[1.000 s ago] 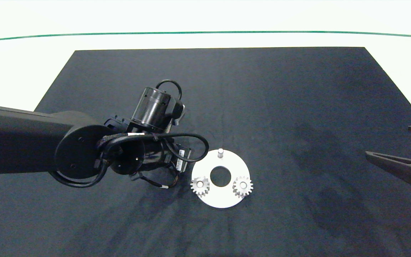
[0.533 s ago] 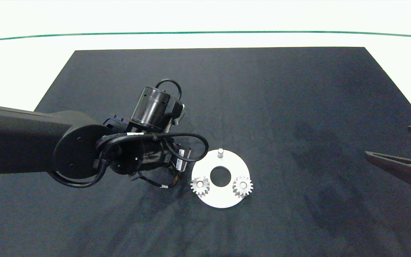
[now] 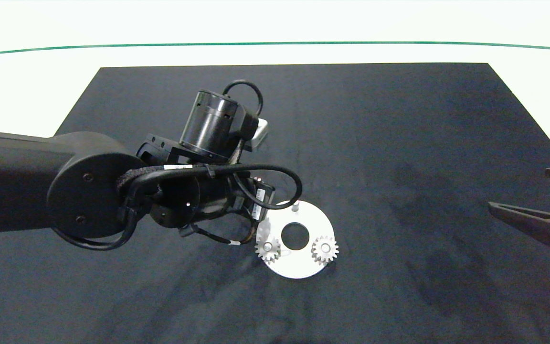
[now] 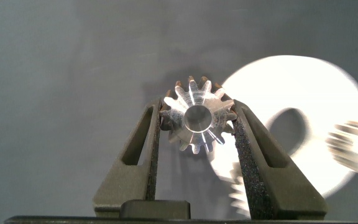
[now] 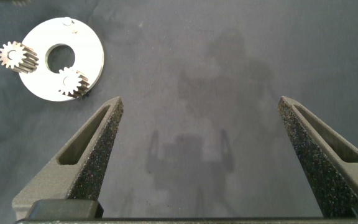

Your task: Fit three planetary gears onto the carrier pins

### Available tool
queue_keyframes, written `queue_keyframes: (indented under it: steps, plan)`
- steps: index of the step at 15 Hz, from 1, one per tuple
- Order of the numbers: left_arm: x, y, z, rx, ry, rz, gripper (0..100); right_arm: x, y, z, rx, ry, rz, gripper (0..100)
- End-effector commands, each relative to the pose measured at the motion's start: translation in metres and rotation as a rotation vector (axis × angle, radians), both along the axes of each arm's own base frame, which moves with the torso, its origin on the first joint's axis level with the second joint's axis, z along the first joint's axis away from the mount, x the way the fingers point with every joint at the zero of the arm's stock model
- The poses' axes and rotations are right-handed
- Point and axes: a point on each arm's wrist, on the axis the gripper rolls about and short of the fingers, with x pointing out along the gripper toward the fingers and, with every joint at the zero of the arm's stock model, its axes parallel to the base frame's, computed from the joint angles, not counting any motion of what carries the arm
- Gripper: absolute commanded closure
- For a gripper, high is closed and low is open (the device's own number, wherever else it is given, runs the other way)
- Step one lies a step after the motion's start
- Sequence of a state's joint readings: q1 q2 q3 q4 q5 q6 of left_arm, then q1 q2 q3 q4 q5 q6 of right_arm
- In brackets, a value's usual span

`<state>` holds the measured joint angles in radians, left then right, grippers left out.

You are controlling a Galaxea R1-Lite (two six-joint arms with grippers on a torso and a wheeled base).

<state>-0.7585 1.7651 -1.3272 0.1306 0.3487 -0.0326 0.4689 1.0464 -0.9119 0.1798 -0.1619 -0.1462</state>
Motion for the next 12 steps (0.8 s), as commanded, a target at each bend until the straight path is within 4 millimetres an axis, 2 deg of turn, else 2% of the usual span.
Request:
queue_keyframes:
  steps: [1,6,12]
  plan:
    - [-0.009,-0.023,0.001,0.011,-0.017,-0.078,90,-0.002,-0.001,0.001,0.001,-0.006,0.0,0]
    - [0.009,-0.048,-0.005,0.068,-0.017,-0.112,90,0.001,0.0,-0.001,-0.004,0.005,-0.003,0]
    - [0.011,-0.051,-0.006,0.103,0.017,-0.113,90,-0.002,-0.001,0.001,0.002,-0.007,-0.001,0]
